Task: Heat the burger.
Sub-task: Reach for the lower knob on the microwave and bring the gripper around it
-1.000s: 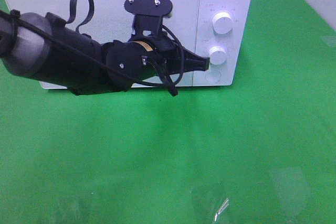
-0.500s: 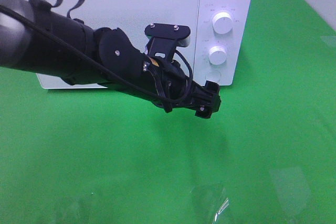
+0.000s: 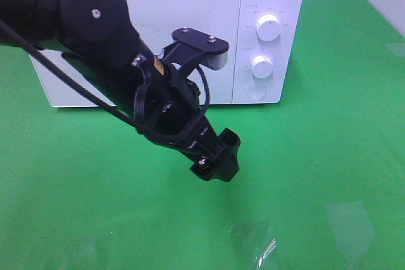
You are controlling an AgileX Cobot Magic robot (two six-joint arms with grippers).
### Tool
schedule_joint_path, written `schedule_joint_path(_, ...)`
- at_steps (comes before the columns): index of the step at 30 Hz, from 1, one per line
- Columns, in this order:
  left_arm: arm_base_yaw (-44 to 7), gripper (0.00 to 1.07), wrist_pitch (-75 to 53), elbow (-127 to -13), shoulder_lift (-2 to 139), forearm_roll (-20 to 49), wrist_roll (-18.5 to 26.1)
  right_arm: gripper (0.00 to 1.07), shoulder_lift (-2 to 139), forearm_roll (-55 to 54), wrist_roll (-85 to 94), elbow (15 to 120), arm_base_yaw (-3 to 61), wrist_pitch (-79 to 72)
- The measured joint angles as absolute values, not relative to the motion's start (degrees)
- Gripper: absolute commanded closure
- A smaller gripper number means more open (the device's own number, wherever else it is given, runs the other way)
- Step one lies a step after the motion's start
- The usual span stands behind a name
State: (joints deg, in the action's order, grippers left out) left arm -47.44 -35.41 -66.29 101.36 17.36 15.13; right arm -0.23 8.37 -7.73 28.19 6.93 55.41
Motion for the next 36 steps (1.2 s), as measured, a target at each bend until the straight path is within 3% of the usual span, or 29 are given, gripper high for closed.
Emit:
schedule_joint_path(5,-43.37,0.05,-41.37,-66.63,99.29,14.84,9.63,0.35,-0.23,8.37,-7.73,28.19,6.93,55.41)
schedule_joint_path(8,-38.90,0.05,-45.61,-66.63,98.20,13.58,6.53,0.35,-0.23,8.37,-7.73,28.19,6.93,55.41)
schedule_joint_path(9,-34.95,0.05,-48.82,-66.63,97.23,13.29,5.39,0.35,-0.23,8.37,-7.73,28.19,6.93,55.41)
schedule_joint_path(14,-28.93,0.05,-54.32,-66.63,95.51,12.95,4.93,0.35,-0.23,8.37,-7.73,28.19,6.93,55.41)
schedule_joint_path(15,-24.92,0.05,-57.58,-66.63,94.19,12.72,4.93,0.35,-0.23,8.37,-7.73,28.19,6.93,55.41)
schedule_joint_path(16,-24.92,0.05,-57.58,-66.63,94.19,12.72,4.93,0.35,-0.23,8.37,-7.73,28.19,6.93,55.41)
schedule_joint_path(22,-14.09,0.05,-65.60,-66.63,89.15,11.29,4.70,0.35,-0.23,8.37,-7.73,28.19,6.93,55.41)
schedule_joint_path(27,-10.60,0.05,-68.01,-66.63,86.23,9.34,4.18,0.35,-0.23,8.37,-7.73,28.19,6.93,55.41)
schedule_joint_path(29,-8.88,0.05,-69.39,-66.58,82.51,6.02,1.95,0.35,-0.23,8.37,-7.73,28.19,6.93,55.41)
schedule_joint_path(36,-8.88,0.05,-69.10,-60.96,75.06,2.29,-1.03,0.35,-0.23,8.37,-7.73,28.19,6.93,55.41)
